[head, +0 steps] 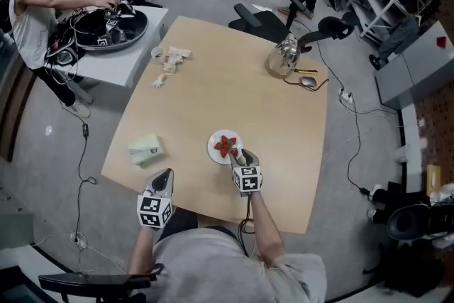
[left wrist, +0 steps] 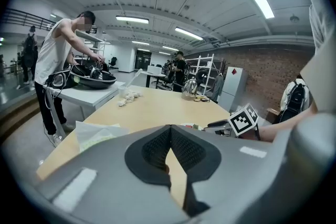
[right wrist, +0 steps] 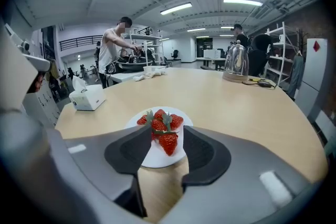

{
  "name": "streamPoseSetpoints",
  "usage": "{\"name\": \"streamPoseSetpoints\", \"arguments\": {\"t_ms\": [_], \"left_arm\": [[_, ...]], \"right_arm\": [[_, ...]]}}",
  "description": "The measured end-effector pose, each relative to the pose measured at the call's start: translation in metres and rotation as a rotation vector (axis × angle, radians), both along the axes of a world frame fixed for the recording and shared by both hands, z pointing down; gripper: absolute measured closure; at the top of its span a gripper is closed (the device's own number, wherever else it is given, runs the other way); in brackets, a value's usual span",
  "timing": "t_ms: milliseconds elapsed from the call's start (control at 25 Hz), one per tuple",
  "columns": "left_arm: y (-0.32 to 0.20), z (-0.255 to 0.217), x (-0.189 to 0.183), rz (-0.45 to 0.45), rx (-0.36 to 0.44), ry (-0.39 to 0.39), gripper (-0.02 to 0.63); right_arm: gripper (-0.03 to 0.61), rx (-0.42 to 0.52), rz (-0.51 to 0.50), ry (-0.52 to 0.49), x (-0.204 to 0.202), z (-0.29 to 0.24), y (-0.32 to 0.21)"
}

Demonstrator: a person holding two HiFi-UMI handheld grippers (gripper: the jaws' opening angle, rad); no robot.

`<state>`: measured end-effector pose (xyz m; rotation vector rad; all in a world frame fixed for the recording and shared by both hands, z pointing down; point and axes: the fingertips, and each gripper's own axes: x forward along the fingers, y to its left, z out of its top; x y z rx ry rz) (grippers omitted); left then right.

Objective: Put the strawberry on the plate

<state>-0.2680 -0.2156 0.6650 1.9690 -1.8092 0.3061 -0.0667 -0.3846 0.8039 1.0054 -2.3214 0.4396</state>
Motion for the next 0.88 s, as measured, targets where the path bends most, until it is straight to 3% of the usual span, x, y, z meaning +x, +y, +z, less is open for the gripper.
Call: {"name": "streamPoseSetpoints", "arguments": {"t_ms": [320, 880], "left_arm": [[0.011, -0.013, 0.013, 0.027, 0.035, -0.004, 0.594], [0.032, -0.029, 0.047, 0.095, 0.079, 0.0, 0.594]], "right_arm": [[0.387, 0.033, 0.032, -0.031, 0.014, -0.028, 0.014], [0.497, 0.142, 0.174, -0.117, 0.072, -0.088, 0.05]]}}
